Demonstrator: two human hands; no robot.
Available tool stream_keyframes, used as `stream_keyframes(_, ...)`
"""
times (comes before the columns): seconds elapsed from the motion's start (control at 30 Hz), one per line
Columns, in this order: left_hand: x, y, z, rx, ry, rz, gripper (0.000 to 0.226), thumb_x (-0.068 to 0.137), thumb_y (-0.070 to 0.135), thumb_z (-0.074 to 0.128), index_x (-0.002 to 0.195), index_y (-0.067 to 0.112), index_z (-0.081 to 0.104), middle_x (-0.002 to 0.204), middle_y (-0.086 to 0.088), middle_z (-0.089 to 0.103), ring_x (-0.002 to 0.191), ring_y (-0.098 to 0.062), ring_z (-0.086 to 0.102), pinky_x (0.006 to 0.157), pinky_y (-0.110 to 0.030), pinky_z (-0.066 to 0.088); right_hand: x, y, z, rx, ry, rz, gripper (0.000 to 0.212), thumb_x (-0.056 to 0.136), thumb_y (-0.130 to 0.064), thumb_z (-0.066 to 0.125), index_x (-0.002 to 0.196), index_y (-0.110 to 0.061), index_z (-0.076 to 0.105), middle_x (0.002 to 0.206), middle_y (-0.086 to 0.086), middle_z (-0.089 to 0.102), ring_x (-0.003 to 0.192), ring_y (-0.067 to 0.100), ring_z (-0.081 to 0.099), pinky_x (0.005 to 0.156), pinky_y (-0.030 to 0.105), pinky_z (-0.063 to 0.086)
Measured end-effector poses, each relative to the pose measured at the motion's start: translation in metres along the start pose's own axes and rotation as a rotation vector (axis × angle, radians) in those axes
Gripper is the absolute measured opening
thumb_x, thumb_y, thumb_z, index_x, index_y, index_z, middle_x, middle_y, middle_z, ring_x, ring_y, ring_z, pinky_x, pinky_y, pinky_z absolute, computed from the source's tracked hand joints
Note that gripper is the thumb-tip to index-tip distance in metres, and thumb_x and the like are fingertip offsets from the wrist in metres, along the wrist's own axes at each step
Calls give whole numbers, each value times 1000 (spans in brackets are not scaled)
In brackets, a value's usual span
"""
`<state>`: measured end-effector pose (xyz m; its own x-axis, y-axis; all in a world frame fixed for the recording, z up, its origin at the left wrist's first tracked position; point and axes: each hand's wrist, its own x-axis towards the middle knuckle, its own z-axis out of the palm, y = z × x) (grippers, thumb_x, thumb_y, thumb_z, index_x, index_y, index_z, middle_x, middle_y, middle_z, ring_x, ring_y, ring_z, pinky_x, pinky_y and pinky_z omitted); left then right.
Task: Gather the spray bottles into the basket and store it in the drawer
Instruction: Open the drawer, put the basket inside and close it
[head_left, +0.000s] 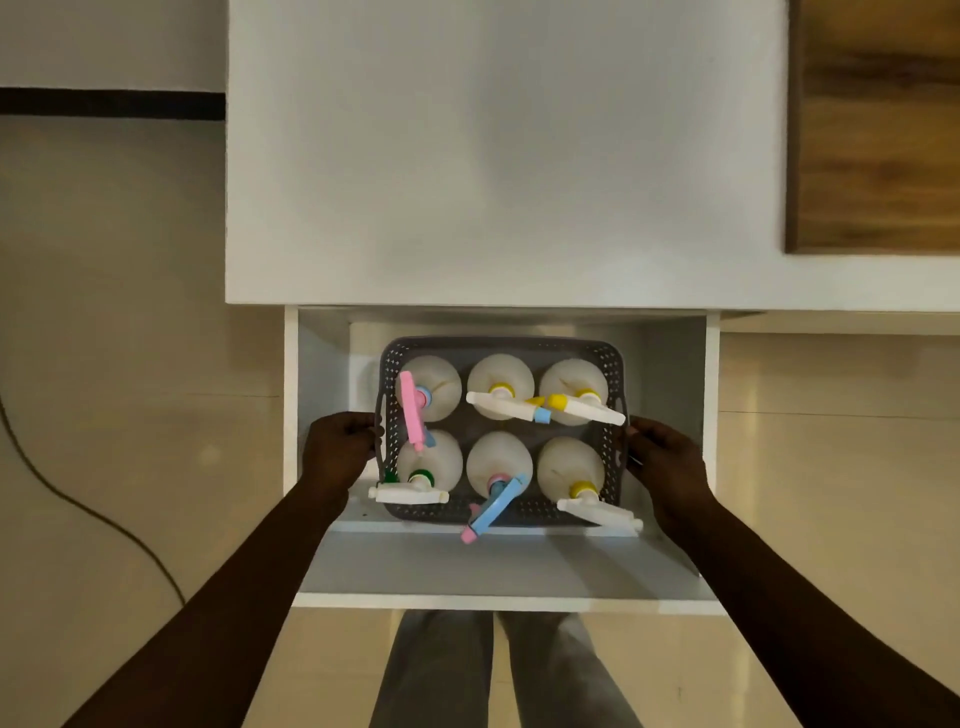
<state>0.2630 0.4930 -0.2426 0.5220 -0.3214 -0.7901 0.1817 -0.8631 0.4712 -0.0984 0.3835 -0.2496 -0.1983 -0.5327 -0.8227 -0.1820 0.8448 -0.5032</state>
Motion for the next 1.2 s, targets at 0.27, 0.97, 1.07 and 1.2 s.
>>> stream_keyframes(0.27,36,-12,18,0,39,-82,27,92,-13,65,116,-7,75,114,-32,74,97,-37,69,102,-53,58,28,14,14,-19,-7,49,22,106,-9,60,123,-10,73,126,18,74,123,36,68,110,52,54)
stream_keyframes(0.97,73,-34,34,76,54,-77,25,92,-7,66,113,-1,77,114,-25,76,111,-44,71,105,-56,56,71,28,32,-80,37,95,31,101,-1,64,132,-1,71,125,22,74,120,39,70,106,51,58)
stream_keyframes(1.07,75,-35,35,65,60,-74,24,92,-5,68,114,-2,77,114,-25,76,110,-45,71,104,-57,56,73,29,33,-84,25,104,32,101,-1,65,132,-3,71,125,21,74,121,38,70,107,50,57)
stream_keyframes(1.2,70,-39,31,124,19,3,24,94,-9,63,115,-8,75,115,-30,74,112,-51,69,104,-59,55,69,28,30,-38,6,130,34,102,0,62,135,-3,69,129,25,71,110,30,70,101,39,57)
